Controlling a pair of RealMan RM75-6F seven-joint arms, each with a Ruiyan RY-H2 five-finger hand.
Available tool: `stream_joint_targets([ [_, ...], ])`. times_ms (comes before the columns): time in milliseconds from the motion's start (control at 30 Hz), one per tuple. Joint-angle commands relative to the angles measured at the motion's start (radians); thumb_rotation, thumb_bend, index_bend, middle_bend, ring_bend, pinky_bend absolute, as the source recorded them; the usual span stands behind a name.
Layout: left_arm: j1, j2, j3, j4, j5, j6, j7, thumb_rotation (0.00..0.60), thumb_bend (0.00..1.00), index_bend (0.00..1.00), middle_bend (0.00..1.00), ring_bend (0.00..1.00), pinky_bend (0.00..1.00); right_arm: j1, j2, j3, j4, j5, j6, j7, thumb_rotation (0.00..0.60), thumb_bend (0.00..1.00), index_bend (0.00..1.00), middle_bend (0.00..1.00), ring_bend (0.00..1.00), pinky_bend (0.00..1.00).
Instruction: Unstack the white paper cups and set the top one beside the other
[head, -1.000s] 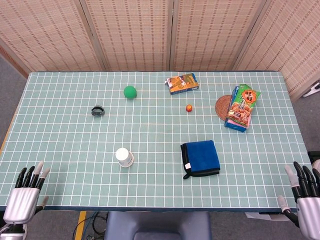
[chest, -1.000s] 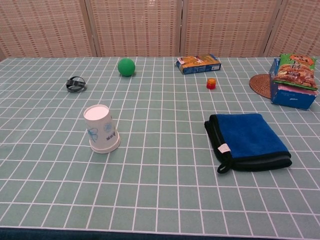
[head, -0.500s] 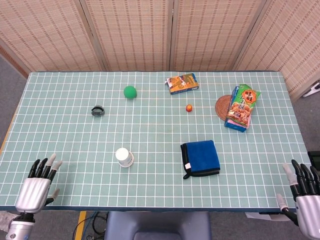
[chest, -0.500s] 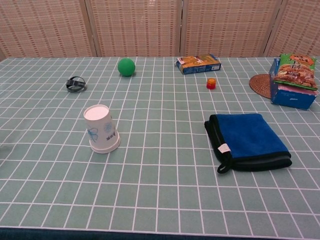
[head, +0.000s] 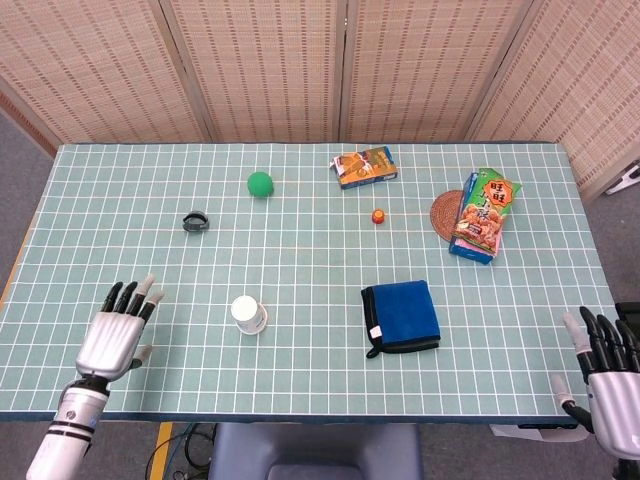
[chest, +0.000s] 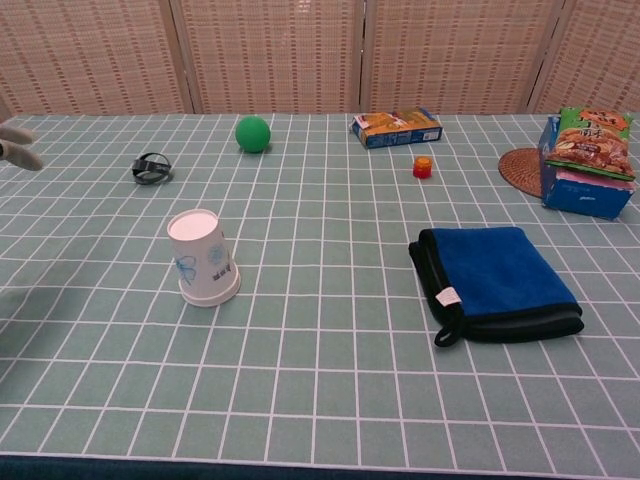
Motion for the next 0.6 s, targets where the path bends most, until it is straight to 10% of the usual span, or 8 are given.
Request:
stream_joint_targets([
  [33,-0.118,-0.02,-0.064,-0.011,-0.16,-0.074,0.079,0.6,0.3,0.16,0.0,0.0,0.0,0.01,0.008,0.012,-0.005,0.03,-0.013,0.012,0.6,0.31,0.01,0.0,0.0,0.0],
  [600,-0.379,-0.141,-0.05,-0.014,-0.516,-0.008,0.244,0.6,0.3,0.21,0.0,0.0,0.0,0.046,0.051,0.032,-0.017,0.132,-0.069,0.08,0.6,0.31,0.01,0.0,0.0,0.0],
])
